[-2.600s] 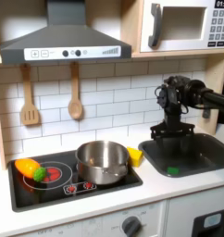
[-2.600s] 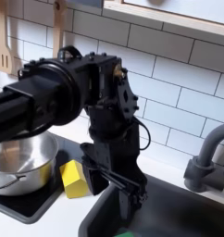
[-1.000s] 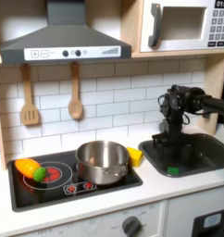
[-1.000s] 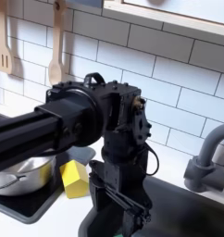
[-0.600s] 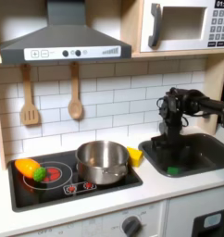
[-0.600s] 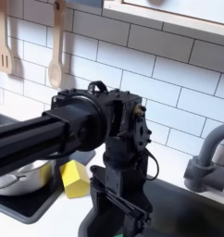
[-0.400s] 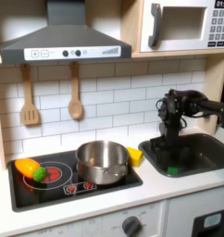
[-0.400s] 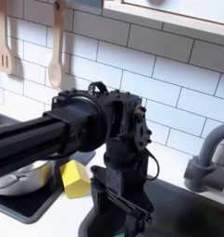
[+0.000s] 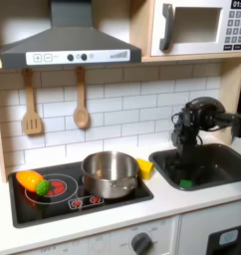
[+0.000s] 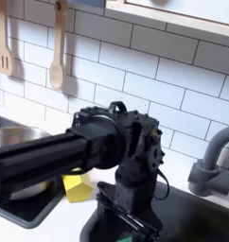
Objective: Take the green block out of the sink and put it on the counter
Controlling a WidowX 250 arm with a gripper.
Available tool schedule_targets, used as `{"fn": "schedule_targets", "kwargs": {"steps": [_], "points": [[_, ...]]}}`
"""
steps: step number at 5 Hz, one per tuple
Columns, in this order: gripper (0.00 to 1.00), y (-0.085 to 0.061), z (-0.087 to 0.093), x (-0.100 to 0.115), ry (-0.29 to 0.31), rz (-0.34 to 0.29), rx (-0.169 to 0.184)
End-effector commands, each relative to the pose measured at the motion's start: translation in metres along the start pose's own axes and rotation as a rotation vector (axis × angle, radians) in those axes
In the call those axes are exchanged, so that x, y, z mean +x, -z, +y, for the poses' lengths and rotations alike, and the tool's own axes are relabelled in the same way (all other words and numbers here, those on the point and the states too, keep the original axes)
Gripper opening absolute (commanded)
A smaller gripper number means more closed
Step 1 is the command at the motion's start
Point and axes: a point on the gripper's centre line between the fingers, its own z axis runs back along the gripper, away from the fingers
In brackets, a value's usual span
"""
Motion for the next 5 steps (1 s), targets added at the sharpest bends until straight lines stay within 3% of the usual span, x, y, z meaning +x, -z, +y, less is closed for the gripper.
{"fn": "schedule_targets", "kwargs": {"steps": [1, 2, 3, 5], "points": [[1.0, 0.014, -0.012, 0.006, -0.134, 0.042, 0.037], [1.0, 0.021, -0.016, 0.013, -0.205, 0.044, 0.021], [1.0, 0.026, -0.011, 0.019, -0.238, 0.052, 0.06], [1.0, 0.039, -0.001, 0.017, -0.259, 0.087, 0.088]]}}
